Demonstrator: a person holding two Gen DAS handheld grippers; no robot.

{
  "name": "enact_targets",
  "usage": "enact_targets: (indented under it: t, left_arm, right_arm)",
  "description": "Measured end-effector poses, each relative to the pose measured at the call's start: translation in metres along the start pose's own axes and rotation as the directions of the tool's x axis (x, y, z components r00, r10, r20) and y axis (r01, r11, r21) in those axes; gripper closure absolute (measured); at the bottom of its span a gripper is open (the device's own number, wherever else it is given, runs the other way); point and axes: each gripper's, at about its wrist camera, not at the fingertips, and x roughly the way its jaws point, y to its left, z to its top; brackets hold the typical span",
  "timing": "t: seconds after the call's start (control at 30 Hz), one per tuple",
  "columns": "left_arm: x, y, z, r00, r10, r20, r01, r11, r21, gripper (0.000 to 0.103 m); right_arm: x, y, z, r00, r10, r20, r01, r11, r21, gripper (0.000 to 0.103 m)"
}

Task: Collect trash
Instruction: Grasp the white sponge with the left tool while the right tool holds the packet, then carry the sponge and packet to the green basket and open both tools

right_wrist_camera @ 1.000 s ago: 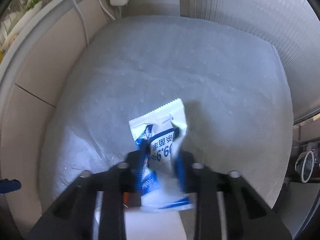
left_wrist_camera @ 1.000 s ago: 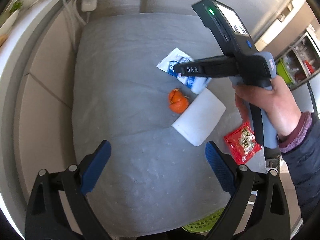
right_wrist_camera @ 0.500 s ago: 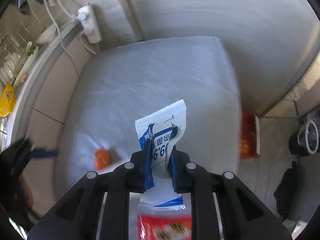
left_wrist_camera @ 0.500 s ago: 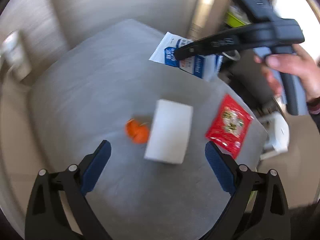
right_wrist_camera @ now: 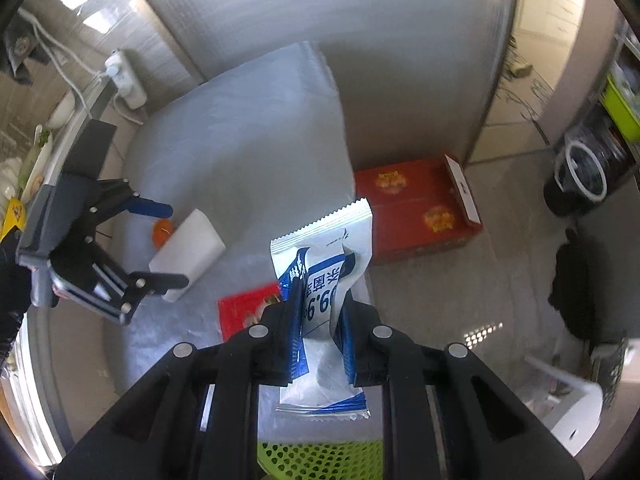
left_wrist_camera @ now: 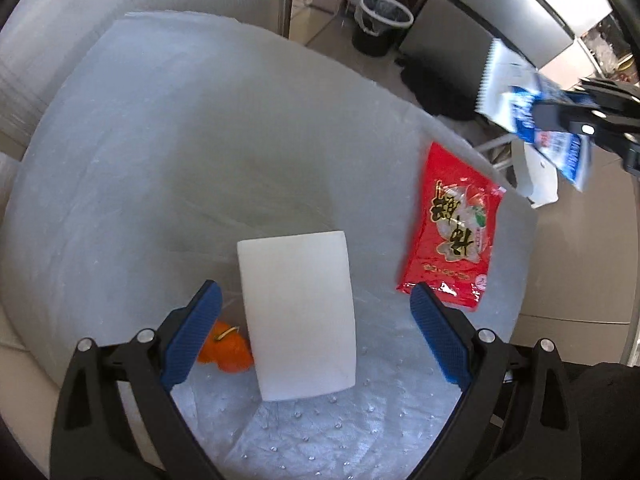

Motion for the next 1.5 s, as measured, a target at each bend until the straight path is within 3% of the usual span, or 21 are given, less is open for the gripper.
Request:
enact_targets:
  t: [0.3, 0.4, 0.53, 0.57, 1.0, 1.33, 1.5]
  left_arm:
    - [0.031, -0.011, 0.024, 0.994, 0.037, -0.099, -0.036, 0.999, 0.008, 0.014]
    - [0.037, -0.013, 0.035, 0.991, 0.054, -0.121, -0.054, 0.999, 0.000, 0.022]
    - [0.039, -0.003, 0.039, 0.989, 0.063, -0.135, -0.068, 0.997, -0.036, 0.044]
    - [0.038, -0.002, 0.040, 0.989, 0.052, -0.137, -0.058, 0.997, -0.041, 0.044]
    - [-0.004, -0.018, 0.038, 0.997, 0.078, -0.003, -0.078, 0.996, -0.047, 0.045]
    - [-0.020, -0.001, 0.018, 0.997, 0.066, 0.027, -0.062, 0.990, -0.129, 0.045]
    - [-0.066, -0.041, -0.003, 0.987, 0.071, 0.142, -0.052, 0.990, -0.132, 0.045]
  right_arm:
    - [-0.020, -0.016, -0.024, 1.000, -0.005, 0.022, 0.004, 0.999, 0.052, 0.085]
    - [-0.026, -0.020, -0.027, 1.000, -0.009, 0.028, 0.007, 0.998, 0.056, 0.084]
    - [-0.031, -0.022, -0.030, 0.999, -0.011, 0.038, 0.008, 0.998, 0.066, 0.084]
    - [-0.032, -0.022, -0.031, 0.999, -0.012, 0.040, 0.009, 0.998, 0.067, 0.084]
    - [-0.048, -0.022, -0.040, 0.997, -0.001, 0.073, -0.003, 0.998, 0.061, 0.084]
    - [-0.057, -0.019, -0.056, 0.997, 0.008, 0.077, -0.012, 0.998, 0.054, 0.084]
    - [-0.071, -0.012, -0.079, 0.997, 0.009, 0.071, -0.011, 0.999, 0.031, 0.084]
